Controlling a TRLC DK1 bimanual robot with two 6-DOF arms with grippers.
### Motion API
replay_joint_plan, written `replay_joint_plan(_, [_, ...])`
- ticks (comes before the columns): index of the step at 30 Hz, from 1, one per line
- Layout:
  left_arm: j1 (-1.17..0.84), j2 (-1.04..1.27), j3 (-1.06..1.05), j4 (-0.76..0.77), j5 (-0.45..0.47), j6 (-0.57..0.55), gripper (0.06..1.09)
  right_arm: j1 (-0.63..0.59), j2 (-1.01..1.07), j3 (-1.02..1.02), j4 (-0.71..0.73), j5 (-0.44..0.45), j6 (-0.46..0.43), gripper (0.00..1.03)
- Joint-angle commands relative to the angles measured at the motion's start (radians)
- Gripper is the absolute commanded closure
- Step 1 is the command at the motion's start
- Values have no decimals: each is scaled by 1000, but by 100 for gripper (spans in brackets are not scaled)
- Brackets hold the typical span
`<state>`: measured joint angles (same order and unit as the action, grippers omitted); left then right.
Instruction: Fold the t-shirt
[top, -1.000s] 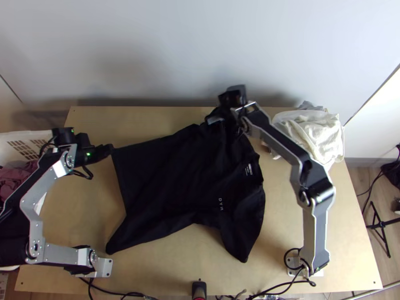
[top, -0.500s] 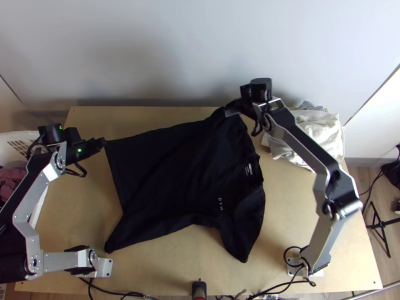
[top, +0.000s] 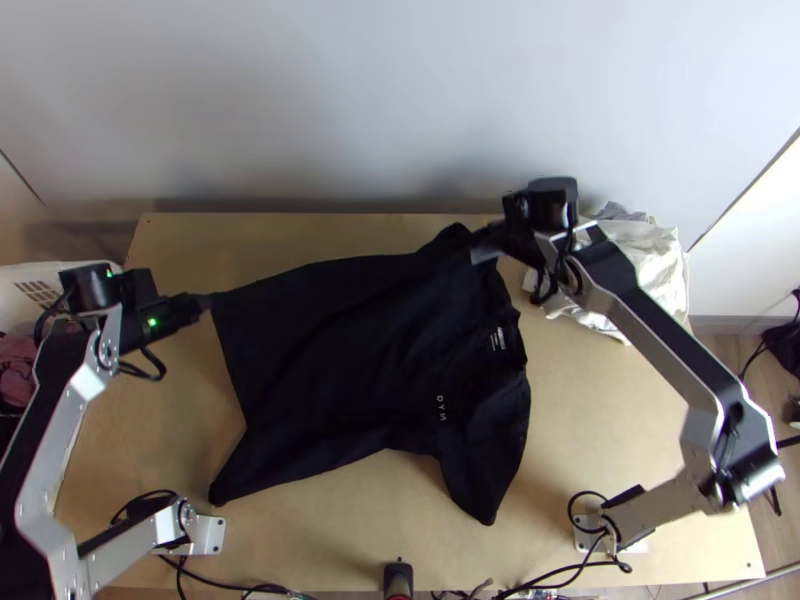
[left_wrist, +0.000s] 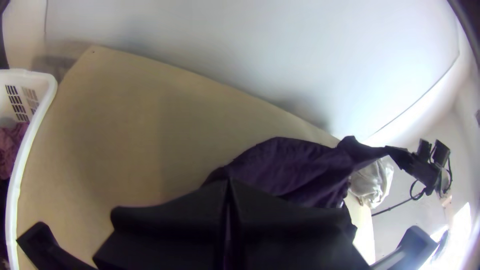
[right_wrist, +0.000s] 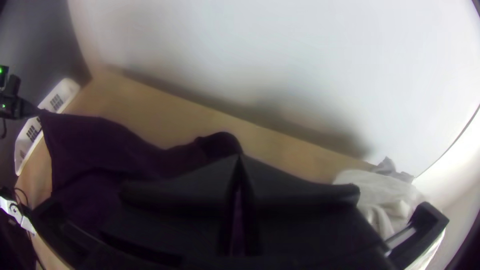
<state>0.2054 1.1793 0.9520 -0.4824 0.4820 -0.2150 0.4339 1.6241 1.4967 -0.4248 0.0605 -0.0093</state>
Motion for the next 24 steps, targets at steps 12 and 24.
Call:
replay_joint_plan(12, [-120,-339,-262,-237,9,108,104,69,-334,-435,-111,1,-35,100])
replay_joint_plan(24, [-52,-276,-305,-324,-14,310,104,172,-414,-578,-230,-8,-83,100])
